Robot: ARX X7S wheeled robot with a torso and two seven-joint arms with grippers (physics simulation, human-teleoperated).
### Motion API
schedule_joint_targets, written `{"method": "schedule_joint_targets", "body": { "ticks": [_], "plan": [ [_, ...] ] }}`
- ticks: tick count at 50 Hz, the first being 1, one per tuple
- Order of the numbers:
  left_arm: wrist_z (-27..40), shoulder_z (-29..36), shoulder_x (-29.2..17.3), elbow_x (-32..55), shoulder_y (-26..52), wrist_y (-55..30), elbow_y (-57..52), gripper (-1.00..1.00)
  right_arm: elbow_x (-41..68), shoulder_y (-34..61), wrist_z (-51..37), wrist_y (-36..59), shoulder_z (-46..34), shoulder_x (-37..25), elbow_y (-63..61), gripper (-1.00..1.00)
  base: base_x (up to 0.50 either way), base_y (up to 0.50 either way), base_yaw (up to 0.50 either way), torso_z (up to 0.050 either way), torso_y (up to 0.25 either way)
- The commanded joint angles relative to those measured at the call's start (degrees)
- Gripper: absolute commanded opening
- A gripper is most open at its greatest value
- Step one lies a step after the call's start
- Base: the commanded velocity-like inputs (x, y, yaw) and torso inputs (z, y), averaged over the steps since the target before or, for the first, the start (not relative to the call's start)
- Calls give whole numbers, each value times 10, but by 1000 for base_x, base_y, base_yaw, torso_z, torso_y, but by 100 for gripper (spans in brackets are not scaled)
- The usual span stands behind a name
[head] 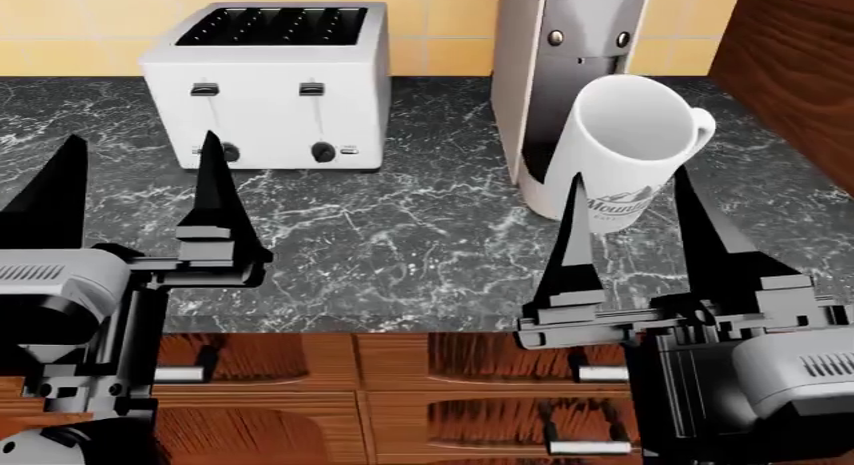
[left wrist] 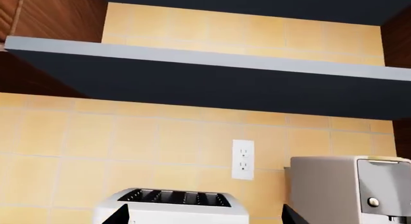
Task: Pick the mug from the cabinet, place it under the coffee machine dispenser, and press the start button.
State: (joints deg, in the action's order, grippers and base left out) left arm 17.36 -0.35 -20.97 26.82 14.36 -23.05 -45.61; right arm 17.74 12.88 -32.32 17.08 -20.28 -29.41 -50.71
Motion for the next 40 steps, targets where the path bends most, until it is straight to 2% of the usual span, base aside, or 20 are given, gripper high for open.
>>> {"method": "schedule_joint_targets", "body": {
  "ticks": [1, 11, 18, 31, 40],
  "plan": [
    [4, 0, -2, 5, 2, -2, -2, 100, -9, 1, 2, 1, 2, -1, -2, -100, -5, -500, 0, 0, 0],
    [6, 0, -5, 9, 0, -3, -5, 100, -7, -2, 0, -7, 4, -1, 0, -100, -6, -500, 0, 2, 0],
    [7, 1, -5, 10, -1, -1, -5, 100, -15, -7, -5, -22, 8, -1, -5, -100, 37, 0, 0, 0, 0],
    [10, 3, -7, 11, -2, 1, -5, 100, -15, -12, -6, -31, 9, -2, -3, -100, 500, -1, 0, 0, 1],
    [11, 5, -9, 13, -3, 2, -6, 100, -22, -14, -7, -36, 5, -4, -6, -100, 0, 0, 0, 0, 1]
  ]
}}
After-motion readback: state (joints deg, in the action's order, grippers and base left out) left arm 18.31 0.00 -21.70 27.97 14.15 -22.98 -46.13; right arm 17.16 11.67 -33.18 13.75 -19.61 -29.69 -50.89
